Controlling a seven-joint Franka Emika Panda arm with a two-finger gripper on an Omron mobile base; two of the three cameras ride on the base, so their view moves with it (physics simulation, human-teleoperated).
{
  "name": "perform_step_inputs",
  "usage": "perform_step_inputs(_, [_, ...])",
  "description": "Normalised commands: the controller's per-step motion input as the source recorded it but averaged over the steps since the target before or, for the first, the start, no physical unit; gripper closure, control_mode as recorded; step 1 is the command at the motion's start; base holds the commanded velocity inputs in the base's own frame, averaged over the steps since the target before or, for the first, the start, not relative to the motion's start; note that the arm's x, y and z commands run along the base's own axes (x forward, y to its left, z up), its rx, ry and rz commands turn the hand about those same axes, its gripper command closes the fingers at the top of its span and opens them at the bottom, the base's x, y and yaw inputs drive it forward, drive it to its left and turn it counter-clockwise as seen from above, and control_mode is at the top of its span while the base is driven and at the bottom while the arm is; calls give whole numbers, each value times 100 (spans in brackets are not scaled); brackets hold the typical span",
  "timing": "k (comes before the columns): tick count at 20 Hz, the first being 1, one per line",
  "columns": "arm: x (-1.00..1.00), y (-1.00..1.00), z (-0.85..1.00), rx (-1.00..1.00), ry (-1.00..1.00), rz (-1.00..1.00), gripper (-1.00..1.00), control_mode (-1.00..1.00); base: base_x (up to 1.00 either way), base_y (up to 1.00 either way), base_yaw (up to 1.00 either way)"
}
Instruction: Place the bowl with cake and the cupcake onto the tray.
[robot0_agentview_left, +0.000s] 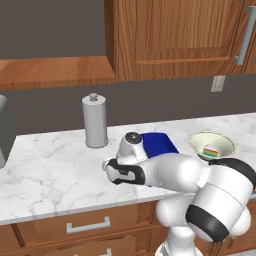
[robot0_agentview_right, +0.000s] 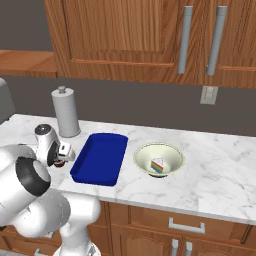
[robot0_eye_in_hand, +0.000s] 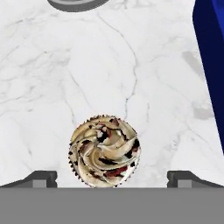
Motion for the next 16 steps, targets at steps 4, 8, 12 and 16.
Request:
perform_step_inputs(4, [28, 12, -26, 0, 1, 0, -100, -100, 0, 0, 0])
perform_step_inputs(8, [26, 11, -27, 0, 1, 0, -100, -100, 0, 0, 0])
perform_step_inputs(12, [24, 9, -27, 0, 0, 0, 100, -100, 0, 0, 0])
perform_step_inputs(16, [15, 9, -22, 0, 0, 0, 100, -100, 0, 0, 0])
